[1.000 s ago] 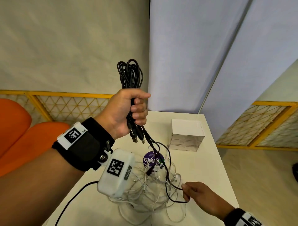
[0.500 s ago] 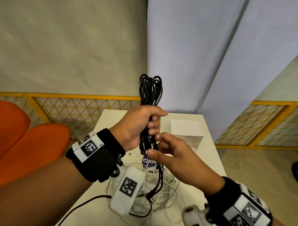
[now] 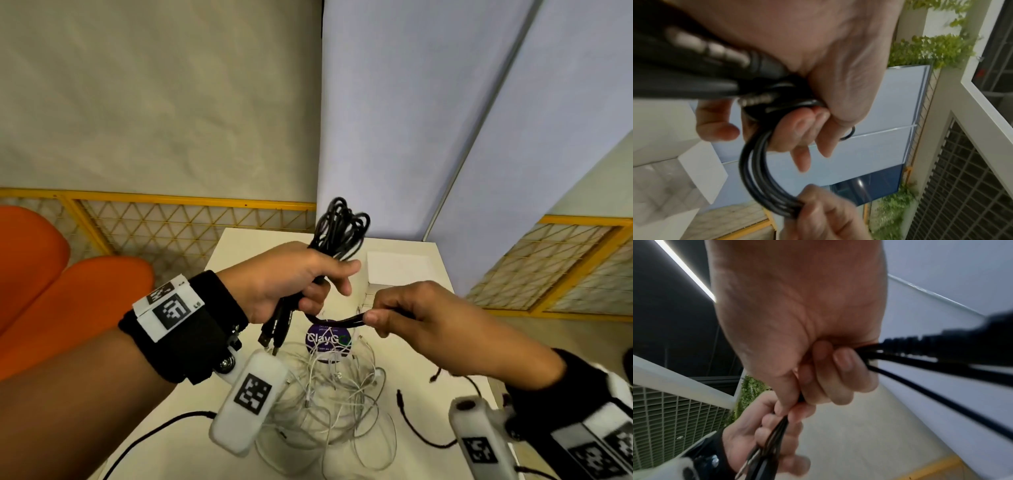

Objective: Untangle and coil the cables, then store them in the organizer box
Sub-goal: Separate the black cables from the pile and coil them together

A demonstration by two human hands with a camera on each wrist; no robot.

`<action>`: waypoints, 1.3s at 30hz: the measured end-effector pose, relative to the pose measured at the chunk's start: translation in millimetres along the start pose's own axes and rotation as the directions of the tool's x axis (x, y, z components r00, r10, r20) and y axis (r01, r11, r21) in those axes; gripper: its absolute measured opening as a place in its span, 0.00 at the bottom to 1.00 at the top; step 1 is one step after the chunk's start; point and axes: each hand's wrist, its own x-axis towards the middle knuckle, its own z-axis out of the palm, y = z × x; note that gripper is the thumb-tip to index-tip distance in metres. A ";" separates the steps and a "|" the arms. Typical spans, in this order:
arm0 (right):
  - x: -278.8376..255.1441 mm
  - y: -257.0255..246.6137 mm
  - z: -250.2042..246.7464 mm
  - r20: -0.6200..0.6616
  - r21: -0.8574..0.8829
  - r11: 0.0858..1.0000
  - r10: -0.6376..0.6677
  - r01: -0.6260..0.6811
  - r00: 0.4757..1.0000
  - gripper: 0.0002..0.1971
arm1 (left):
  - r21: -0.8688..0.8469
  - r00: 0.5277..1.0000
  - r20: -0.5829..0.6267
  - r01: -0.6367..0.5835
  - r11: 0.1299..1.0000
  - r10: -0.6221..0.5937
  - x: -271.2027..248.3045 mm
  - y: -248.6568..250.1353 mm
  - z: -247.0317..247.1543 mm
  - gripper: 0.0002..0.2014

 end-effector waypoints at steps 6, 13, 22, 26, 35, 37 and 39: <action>-4.3 -15.5 -29.4 0.056 -0.220 0.975 -0.001 0.013 0.998 0.15 | 0.195 0.994 0.108 -0.015 0.981 -0.006 -3.3 -6.5 12.5 0.20; -2.4 -24.6 -43.9 -0.003 -0.328 0.945 -0.015 0.013 1.000 0.23 | 0.320 0.983 0.170 0.015 0.947 -0.073 -9.2 -11.5 17.2 0.14; 5.1 -36.9 -40.8 -0.050 -0.355 0.934 -0.065 0.043 0.997 0.22 | 0.381 0.977 0.085 0.149 0.912 -0.195 -10.6 -20.8 29.4 0.15; 4.7 -41.5 -41.1 0.070 -0.497 0.857 -0.118 0.137 0.991 0.30 | 0.334 0.964 0.095 0.206 0.920 -0.250 -10.7 -24.5 30.5 0.15; 11.2 -42.6 -23.1 0.194 -0.850 0.466 -0.156 0.245 0.969 0.34 | 0.230 0.932 0.198 0.258 0.938 -0.304 -13.0 -24.3 28.5 0.22; 12.0 -43.5 -18.1 0.193 -0.857 0.444 -0.195 0.262 0.962 0.38 | 0.194 0.927 0.224 0.261 0.946 -0.302 -13.3 -24.0 27.1 0.21; 13.5 -42.6 -14.5 0.186 -0.857 0.429 -0.258 0.284 0.948 0.30 | 0.172 0.914 0.268 0.266 0.949 -0.305 -13.8 -23.9 25.5 0.21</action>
